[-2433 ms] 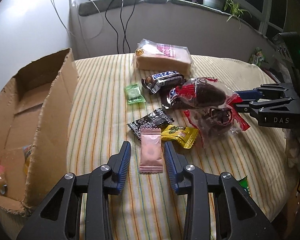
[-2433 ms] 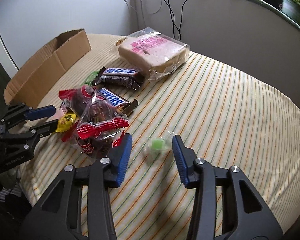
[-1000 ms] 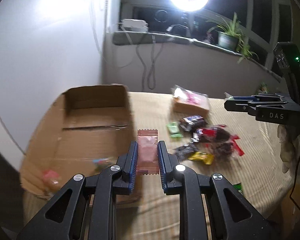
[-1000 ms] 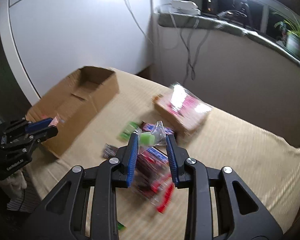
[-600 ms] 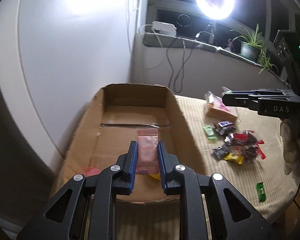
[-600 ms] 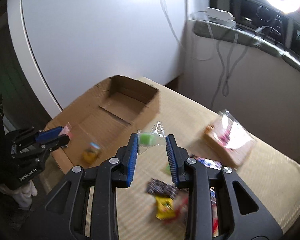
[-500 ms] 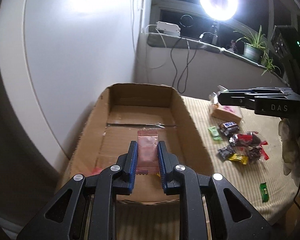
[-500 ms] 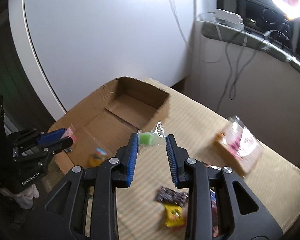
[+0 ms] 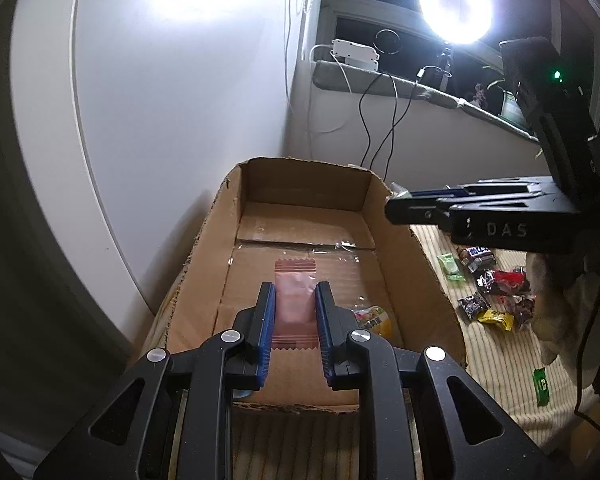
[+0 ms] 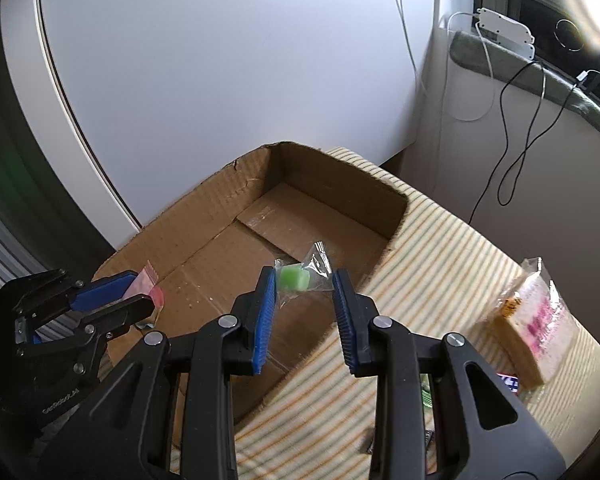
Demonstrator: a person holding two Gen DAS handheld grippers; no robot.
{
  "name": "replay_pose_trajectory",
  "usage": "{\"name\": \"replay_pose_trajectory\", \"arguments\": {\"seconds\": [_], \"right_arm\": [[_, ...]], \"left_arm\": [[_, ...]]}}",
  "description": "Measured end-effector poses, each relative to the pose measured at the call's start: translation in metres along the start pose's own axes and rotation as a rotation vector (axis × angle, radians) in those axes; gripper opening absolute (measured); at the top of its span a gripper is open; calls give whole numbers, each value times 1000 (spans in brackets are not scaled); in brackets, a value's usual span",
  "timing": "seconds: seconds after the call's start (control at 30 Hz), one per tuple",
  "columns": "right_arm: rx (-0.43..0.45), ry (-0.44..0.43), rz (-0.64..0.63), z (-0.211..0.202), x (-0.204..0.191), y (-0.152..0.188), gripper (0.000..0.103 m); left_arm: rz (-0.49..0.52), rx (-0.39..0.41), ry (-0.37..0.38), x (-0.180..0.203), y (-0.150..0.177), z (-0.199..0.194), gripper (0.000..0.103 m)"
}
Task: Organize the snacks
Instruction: 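Carry both candies into the cardboard box and open both tools, then grasp the green-wrapped sweet with the left tool while the right tool grasps the red pastry bag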
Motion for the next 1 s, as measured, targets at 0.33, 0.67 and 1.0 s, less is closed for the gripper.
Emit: {"name": "replay_pose_trajectory", "arguments": {"seconds": [0.33, 0.67, 1.0], "right_arm": [[18, 5, -14, 2, -7, -3, 59], [43, 41, 10, -21, 3, 1, 84], [56, 85, 36, -61, 29, 24, 84]], "left_arm": [[-3, 6, -12, 2, -1, -1, 41], [4, 31, -17, 8, -4, -13, 53], [24, 54, 12, 26, -3, -29, 53]]}}
Point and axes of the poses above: each gripper's, at about its wrist camera, not at the fingertips, and z roughly the way its jaws point, x to its right, y to its underside, the point moved 2 cm from there along z, roughly the way its jaws point, and after that the axes turned 1 degree about -x, right-handed, at the moved point
